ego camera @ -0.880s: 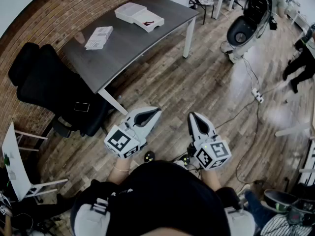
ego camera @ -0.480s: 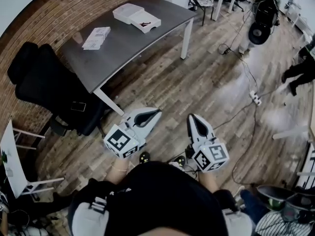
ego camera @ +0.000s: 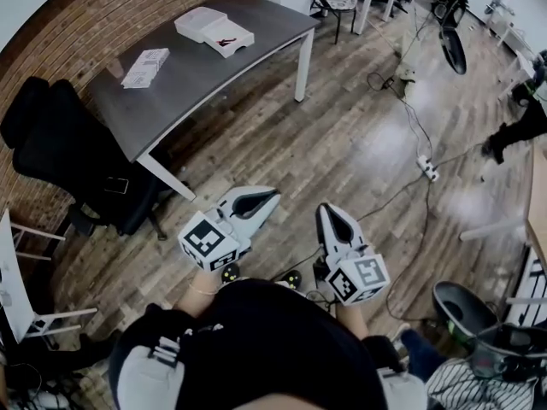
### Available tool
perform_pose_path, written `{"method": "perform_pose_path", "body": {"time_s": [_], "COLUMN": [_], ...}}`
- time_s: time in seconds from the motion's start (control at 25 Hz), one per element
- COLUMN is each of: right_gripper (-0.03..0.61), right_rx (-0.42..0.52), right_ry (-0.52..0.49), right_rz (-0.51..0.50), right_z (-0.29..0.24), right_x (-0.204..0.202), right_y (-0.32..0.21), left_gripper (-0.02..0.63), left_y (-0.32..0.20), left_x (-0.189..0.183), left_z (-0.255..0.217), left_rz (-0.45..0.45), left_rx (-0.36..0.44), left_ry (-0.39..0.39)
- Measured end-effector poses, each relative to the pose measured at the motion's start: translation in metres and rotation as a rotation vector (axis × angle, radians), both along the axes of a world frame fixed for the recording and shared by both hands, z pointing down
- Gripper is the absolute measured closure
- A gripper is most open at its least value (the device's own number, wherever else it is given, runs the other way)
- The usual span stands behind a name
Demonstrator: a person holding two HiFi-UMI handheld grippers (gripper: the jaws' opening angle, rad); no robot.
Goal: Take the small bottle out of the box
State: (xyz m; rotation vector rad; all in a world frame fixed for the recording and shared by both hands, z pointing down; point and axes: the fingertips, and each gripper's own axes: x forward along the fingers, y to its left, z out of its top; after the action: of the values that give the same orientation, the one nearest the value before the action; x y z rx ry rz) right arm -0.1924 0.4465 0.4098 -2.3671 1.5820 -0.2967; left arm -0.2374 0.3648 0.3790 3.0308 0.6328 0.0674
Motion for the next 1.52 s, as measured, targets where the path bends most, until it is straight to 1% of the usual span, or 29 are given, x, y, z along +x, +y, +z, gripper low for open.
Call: {"method": "perform_pose_path", "body": {"time_s": [0.12,0.24,0.36,0.6,0.92,1.08,1.32,1.52], "right_gripper": [0.578,0.577,0.577,0.577,0.577,0.577,0.577,0.577], "right_rx": [0.004,0.013,0.027,0.024,0.021,0.016,0.001,-0.010], "right_ry": [-0.017,-0.032,-0.044,-0.049,-0.034,-0.023,-0.001,0.005], "right_rz": [0.011,0.035,0.051,0.011,-0.024,-0.037,-0.035,-0.045], "right_z": [0.003,0.007,0.010,0.008,0.003,0.000,-0.006,-0.006], "right_x": [0.010,0.019,0.024,0.029,0.052,0.063,0.090,0.114], "right_y": [0.019,0.031,0.040,0.035,0.015,0.000,-0.030,-0.064], "left_gripper": [0.612,0.612,0.612,0.612,0.612,0.612,0.612,0.612], "left_y": [0.021,0.032,0.034,0.029,0.003,-0.015,-0.045,-0.079], "left_x": [0.014,0.020,0.020,0.024,0.040,0.053,0.079,0.104], "left_z": [0.001,0.000,0.002,-0.003,0.003,0.004,0.006,0.008], "left_rz": [0.024,0.031,0.017,-0.028,-0.085,-0.104,-0.096,-0.099], "left_rx": [0.004,0.014,0.031,0.021,0.012,0.005,-0.004,-0.009], "left_ry": [-0.006,-0.006,-0.016,-0.018,-0.033,-0.019,-0.014,-0.014]}}
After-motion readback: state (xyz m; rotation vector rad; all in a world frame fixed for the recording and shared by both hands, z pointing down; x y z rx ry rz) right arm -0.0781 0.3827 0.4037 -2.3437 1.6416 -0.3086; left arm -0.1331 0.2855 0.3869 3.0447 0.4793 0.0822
